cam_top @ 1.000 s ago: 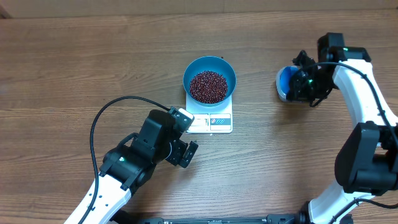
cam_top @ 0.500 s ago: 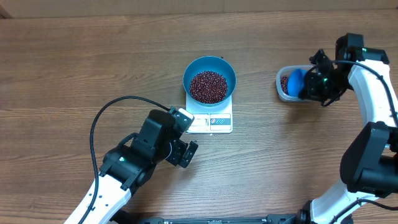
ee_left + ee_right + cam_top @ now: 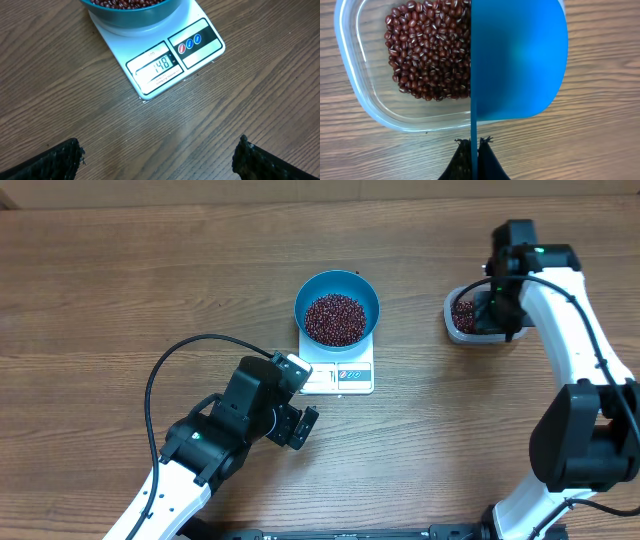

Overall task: Scoop item into bowl and weigh 150g on scale
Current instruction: 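Lower the scoop into the tub and scoop beans with the right gripper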

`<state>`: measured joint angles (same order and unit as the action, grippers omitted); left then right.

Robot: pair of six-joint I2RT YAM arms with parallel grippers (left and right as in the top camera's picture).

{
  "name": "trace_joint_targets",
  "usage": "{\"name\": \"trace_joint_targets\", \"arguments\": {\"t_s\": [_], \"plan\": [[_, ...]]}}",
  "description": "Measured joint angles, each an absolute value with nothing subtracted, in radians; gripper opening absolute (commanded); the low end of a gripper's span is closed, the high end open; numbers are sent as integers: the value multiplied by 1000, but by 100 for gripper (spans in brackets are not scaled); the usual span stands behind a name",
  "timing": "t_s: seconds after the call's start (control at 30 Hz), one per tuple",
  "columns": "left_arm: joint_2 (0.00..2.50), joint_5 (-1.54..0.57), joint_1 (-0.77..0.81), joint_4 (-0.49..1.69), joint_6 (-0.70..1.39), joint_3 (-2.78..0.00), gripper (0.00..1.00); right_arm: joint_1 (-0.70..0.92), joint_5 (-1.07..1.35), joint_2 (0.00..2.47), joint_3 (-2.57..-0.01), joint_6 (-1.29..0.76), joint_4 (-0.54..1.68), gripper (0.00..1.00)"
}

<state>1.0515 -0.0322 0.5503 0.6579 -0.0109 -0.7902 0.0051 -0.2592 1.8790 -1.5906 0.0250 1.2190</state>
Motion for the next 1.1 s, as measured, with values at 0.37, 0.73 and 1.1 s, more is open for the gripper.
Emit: {"name": "trace_joint_targets", "arguments": {"t_s": [0.37, 0.73, 1.1], "plan": [[1052, -32, 550, 658, -11, -790, 100, 35, -408, 1949, -1589, -33, 1234, 4], [1052, -32, 550, 658, -11, -790, 100, 41, -295, 1953, -1589, 53, 1243, 4], [1052, -32, 550, 658, -11, -790, 100, 46, -125, 1954, -1589, 126, 1242, 4]]}}
